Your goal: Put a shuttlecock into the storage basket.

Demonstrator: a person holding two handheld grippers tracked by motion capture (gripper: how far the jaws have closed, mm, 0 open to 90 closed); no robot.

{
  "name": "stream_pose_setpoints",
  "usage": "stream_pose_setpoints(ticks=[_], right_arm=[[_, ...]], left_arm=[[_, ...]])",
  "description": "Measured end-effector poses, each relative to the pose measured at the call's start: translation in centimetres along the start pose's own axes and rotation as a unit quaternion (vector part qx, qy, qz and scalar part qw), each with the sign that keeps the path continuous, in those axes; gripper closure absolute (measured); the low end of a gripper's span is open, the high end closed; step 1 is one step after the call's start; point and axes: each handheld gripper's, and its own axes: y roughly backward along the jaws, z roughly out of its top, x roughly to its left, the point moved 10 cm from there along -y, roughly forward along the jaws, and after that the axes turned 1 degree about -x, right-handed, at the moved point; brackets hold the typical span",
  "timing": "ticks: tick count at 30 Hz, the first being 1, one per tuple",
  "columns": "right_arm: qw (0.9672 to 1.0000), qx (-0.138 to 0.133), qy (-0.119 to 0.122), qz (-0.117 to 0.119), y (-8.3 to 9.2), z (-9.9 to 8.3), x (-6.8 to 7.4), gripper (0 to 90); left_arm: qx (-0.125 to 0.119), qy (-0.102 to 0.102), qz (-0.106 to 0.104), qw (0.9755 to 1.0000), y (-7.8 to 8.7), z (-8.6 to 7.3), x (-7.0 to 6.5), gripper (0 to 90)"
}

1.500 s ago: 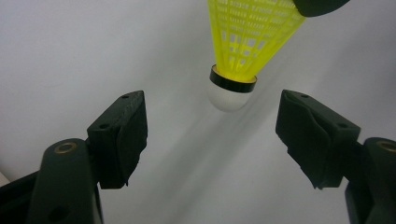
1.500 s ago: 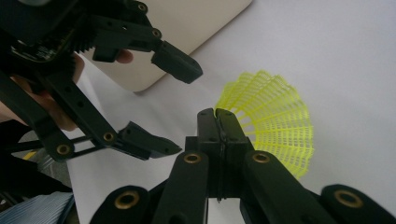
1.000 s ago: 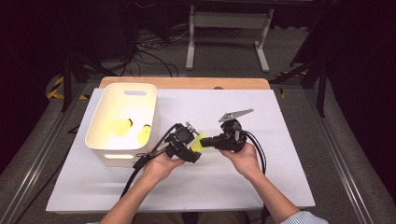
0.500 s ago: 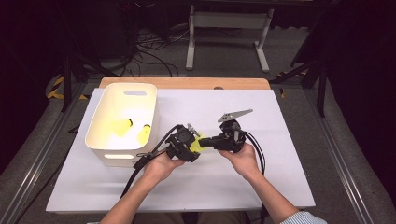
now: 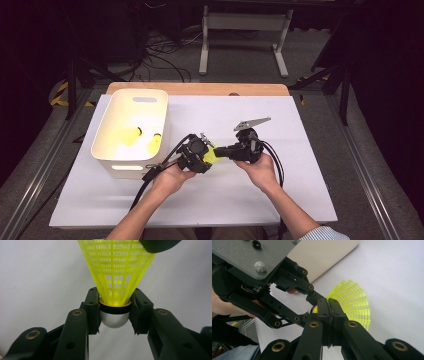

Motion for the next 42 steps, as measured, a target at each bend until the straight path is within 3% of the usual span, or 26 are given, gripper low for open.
stream_pose_setpoints(ticks=[6, 7, 10, 15, 16, 26, 34, 42], right_arm=[[0.9998, 0.005, 0.009, -0.017, -0.1, -0.1, -0.1, 73.7], [0.9996, 0.003, 0.015, -0.025, -0.1, -0.1, -0.2, 65.9], [0.9993, 0.003, 0.021, -0.030, 0.0, -0.1, -0.3, 60.2], [0.9988, -0.008, 0.032, -0.038, 0.4, -0.1, -0.2, 51.7], [0.9981, -0.013, 0.037, -0.048, 0.7, -0.2, -0.4, 46.8], [0.9938, -0.043, 0.045, -0.092, 2.2, -0.7, -1.5, 27.4], [0.9908, -0.051, 0.044, -0.117, 3.0, -1.6, -2.2, 20.0], [0.9889, -0.065, 0.039, -0.128, 4.2, -2.6, -2.7, 17.2]], left_arm=[[0.004, 0.010, 0.000, 0.9999, 0.0, -0.1, 0.2, 64.4], [0.006, 0.009, 0.000, 0.9999, 0.1, -0.2, 0.2, 64.4], [0.008, 0.010, 0.001, 0.9999, 0.1, -0.2, 0.3, 64.4], [0.009, 0.011, 0.001, 0.9999, 0.1, -0.3, 0.3, 64.4], [0.009, 0.011, 0.001, 0.9999, 0.2, -0.3, 0.3, 64.4], [0.012, 0.013, 0.003, 0.9998, 0.4, -0.4, 0.4, 64.3], [0.018, 0.020, 0.010, 0.9996, 0.5, -0.6, 0.6, 64.3], [0.017, 0.021, 0.009, 0.9996, 0.8, -0.6, 0.5, 64.3]])
